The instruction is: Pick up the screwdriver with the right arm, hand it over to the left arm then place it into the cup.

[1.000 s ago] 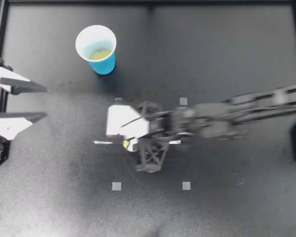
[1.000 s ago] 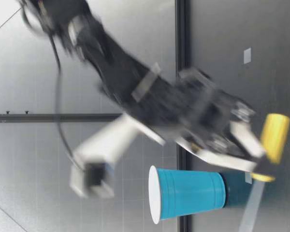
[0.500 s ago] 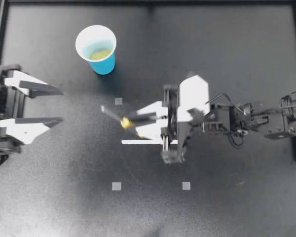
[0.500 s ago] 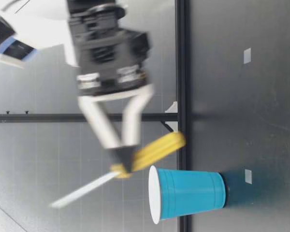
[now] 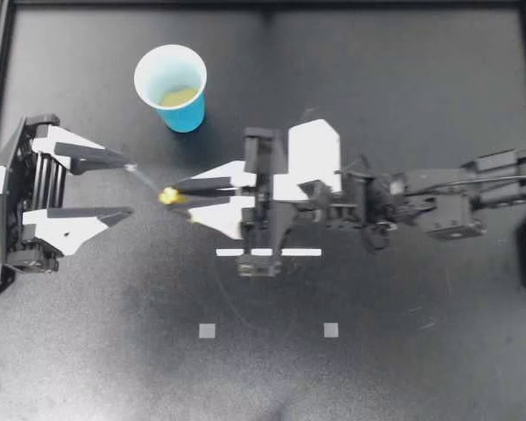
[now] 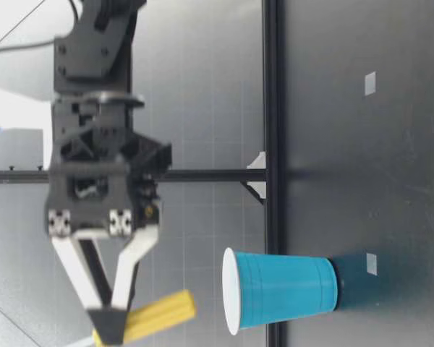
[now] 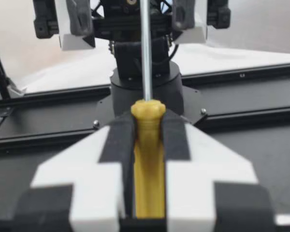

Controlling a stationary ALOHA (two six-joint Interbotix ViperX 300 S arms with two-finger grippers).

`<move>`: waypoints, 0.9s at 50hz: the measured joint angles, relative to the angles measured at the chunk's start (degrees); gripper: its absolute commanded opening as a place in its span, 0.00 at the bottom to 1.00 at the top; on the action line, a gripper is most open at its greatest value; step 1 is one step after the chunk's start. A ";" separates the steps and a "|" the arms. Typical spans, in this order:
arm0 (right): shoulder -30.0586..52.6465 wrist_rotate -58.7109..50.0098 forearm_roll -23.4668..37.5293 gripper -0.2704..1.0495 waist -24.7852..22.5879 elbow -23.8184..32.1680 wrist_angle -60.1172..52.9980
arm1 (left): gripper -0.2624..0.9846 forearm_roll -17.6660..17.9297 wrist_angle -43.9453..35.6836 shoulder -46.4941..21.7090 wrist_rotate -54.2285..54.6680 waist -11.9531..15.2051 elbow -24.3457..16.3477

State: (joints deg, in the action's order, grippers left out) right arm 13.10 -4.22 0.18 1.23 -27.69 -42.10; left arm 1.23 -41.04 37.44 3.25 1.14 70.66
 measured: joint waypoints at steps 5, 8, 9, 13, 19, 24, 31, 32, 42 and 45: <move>0.88 0.00 0.18 0.19 0.00 1.67 0.88 | 0.73 0.26 0.00 -0.09 0.00 -0.09 -0.09; 1.14 0.00 0.26 0.19 0.00 2.29 0.97 | 0.70 0.35 0.00 -0.09 0.00 -0.09 -0.18; 1.23 0.00 0.26 0.19 0.00 2.37 1.05 | 0.69 0.44 0.00 -0.09 0.00 -0.09 -0.09; 1.32 0.00 0.18 0.19 0.09 2.55 1.23 | 0.60 0.44 0.00 -0.09 0.00 0.00 -0.18; 1.32 0.00 0.26 0.19 0.18 2.64 1.23 | 0.44 0.44 0.00 -0.18 0.00 0.00 -0.09; 1.32 0.18 0.35 0.19 0.18 2.55 1.23 | 0.31 0.44 0.00 -0.26 0.00 0.09 -0.18; 1.32 0.09 0.53 0.19 0.18 2.55 1.32 | 0.25 0.97 0.00 -0.26 0.00 0.26 -0.09; 1.32 0.00 0.44 0.19 0.18 2.55 1.41 | 0.25 1.05 0.00 -0.26 0.00 0.18 -0.09; 1.32 -0.18 0.44 0.22 0.26 2.72 2.37 | 0.25 1.41 0.00 -0.26 0.00 0.26 -0.09; 1.32 -0.09 0.35 0.27 0.26 2.81 2.81 | 0.25 1.41 0.00 -0.26 0.00 0.26 -0.09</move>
State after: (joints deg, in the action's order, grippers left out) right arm 14.41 -4.31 0.53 1.49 -24.87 -39.29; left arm 2.64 -41.04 37.18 3.25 1.41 70.58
